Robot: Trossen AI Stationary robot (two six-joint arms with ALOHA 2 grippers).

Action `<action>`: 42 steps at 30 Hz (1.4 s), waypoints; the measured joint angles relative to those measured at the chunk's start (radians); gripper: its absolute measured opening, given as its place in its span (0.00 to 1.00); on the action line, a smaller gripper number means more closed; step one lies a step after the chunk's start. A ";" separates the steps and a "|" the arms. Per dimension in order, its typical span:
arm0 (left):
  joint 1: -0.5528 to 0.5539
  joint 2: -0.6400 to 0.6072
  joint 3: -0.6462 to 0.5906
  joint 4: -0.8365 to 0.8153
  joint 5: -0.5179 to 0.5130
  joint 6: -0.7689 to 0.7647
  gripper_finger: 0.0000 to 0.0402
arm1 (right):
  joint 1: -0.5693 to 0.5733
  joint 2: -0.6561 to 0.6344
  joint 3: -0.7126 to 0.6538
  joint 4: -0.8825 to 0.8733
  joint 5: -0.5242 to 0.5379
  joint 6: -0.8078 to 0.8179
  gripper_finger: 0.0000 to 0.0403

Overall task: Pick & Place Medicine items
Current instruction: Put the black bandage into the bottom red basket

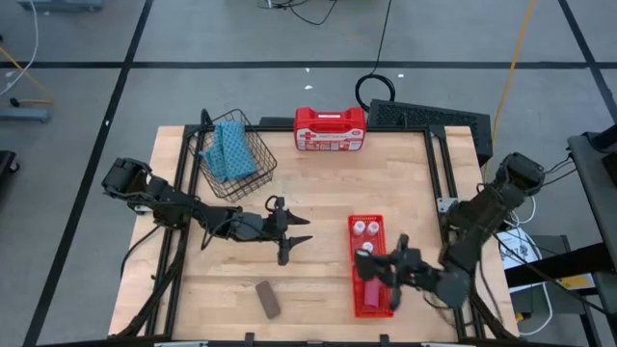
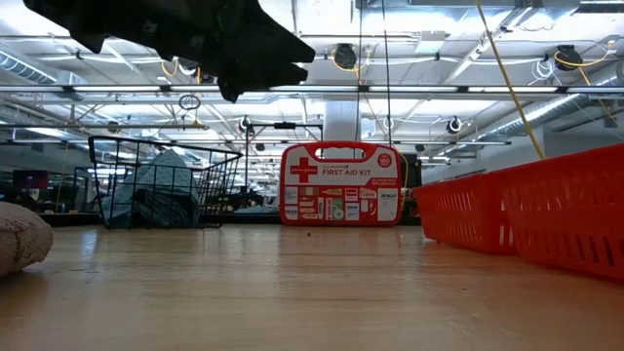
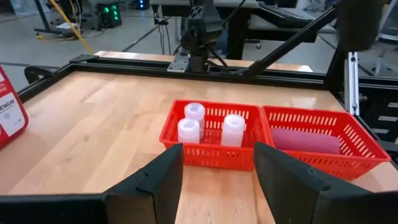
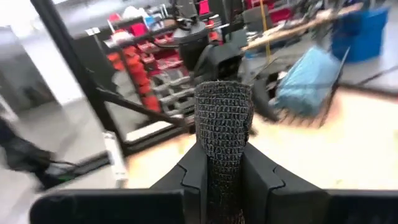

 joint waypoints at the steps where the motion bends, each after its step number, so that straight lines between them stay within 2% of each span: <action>1: 0.001 0.000 0.000 0.000 0.000 -0.001 0.51 | 0.026 0.004 0.000 -0.009 0.014 0.052 0.11; 6: 0.002 0.000 0.000 0.000 0.000 -0.002 0.51 | 0.100 0.071 0.000 -0.082 0.038 0.330 0.11; 12: 0.004 0.000 0.000 0.002 -0.021 -0.002 0.51 | 0.104 0.188 0.000 -0.084 -0.049 0.659 0.11; 17: 0.016 0.000 0.000 0.002 -0.049 -0.019 0.51 | 0.104 0.205 0.000 -0.108 -0.083 0.832 0.11; 22: 0.020 0.000 0.000 0.001 -0.049 -0.032 0.51 | 0.107 0.206 0.000 -0.214 -0.105 1.011 0.10; 28: 0.020 0.000 0.000 -0.005 -0.048 -0.033 0.51 | 0.106 0.229 0.000 -0.360 -0.206 1.266 0.10; 35: 0.021 0.000 0.000 -0.005 -0.048 -0.033 0.51 | 0.089 0.229 0.000 -0.425 -0.235 1.281 0.11; 42: 0.021 0.000 0.000 -0.005 -0.048 -0.033 0.51 | 0.051 0.229 0.000 -0.440 -0.306 1.195 0.23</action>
